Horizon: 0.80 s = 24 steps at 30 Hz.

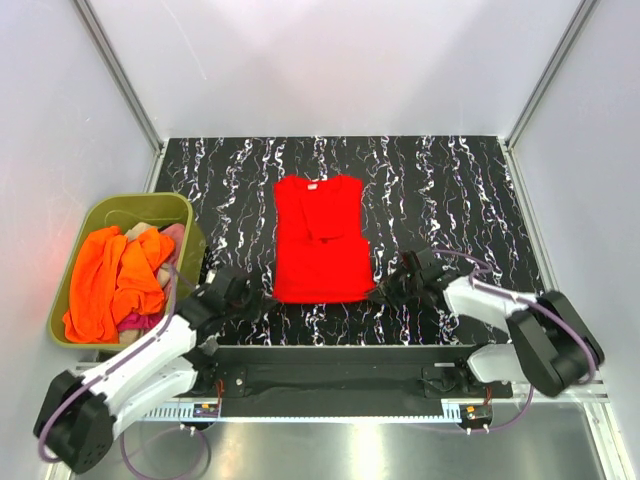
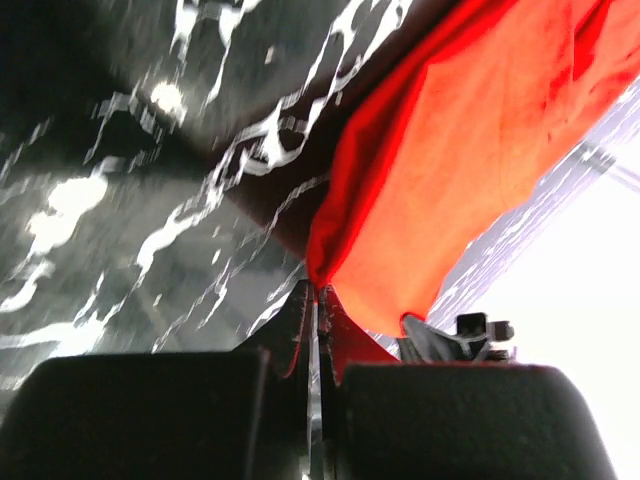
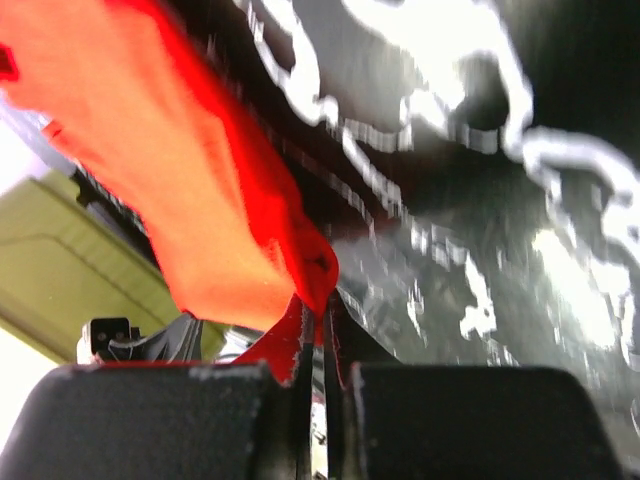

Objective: Fold and stack the t-shirts
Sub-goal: Fold the tshirt

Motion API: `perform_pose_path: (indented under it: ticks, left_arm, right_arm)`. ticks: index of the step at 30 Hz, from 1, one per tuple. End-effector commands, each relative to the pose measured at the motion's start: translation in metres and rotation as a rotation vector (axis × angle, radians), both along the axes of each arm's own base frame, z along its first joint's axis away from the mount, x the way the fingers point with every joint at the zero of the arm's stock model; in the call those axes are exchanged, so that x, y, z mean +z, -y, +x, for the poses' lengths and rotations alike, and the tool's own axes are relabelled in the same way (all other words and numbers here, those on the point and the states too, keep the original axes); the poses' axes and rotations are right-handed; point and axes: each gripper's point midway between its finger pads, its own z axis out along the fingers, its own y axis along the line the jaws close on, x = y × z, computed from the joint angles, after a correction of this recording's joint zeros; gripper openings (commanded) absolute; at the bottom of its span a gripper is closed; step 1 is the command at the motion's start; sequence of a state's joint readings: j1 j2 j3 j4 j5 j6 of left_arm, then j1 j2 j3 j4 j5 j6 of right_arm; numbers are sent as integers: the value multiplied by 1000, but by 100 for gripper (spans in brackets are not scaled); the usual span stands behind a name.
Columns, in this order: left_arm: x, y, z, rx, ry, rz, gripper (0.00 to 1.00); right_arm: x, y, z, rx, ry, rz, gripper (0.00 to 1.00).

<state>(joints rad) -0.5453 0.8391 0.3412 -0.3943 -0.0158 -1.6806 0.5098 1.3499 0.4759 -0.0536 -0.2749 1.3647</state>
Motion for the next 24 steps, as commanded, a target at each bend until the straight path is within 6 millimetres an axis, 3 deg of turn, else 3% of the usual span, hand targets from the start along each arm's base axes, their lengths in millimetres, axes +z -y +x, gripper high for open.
perform_pose_path:
  ticks: [1, 10, 16, 17, 20, 21, 24]
  left_arm:
    - [10, -9, -13, 41, -8, 56, 0]
    - [43, 9, -47, -14, 30, 59, 0]
    - [65, 27, -61, -97, 56, 96, 0]
    - [78, 29, -56, -95, 89, 101, 0]
    - [91, 32, -49, -136, 146, 177, 0]
    - [109, 38, -44, -139, 182, 167, 0]
    - [136, 41, -26, -134, 263, 223, 0]
  right_arm:
    - [5, 6, -23, 28, -27, -28, 0]
    - [30, 1, -70, 64, -37, 15, 0]
    - [47, 2, -86, 103, -17, 8, 0]
    - [51, 2, -85, 104, -8, 7, 0]
    - [67, 6, -81, 110, 42, -13, 0]
    - [78, 5, -77, 114, 72, -12, 0]
    - [93, 0, -67, 168, 97, -29, 0]
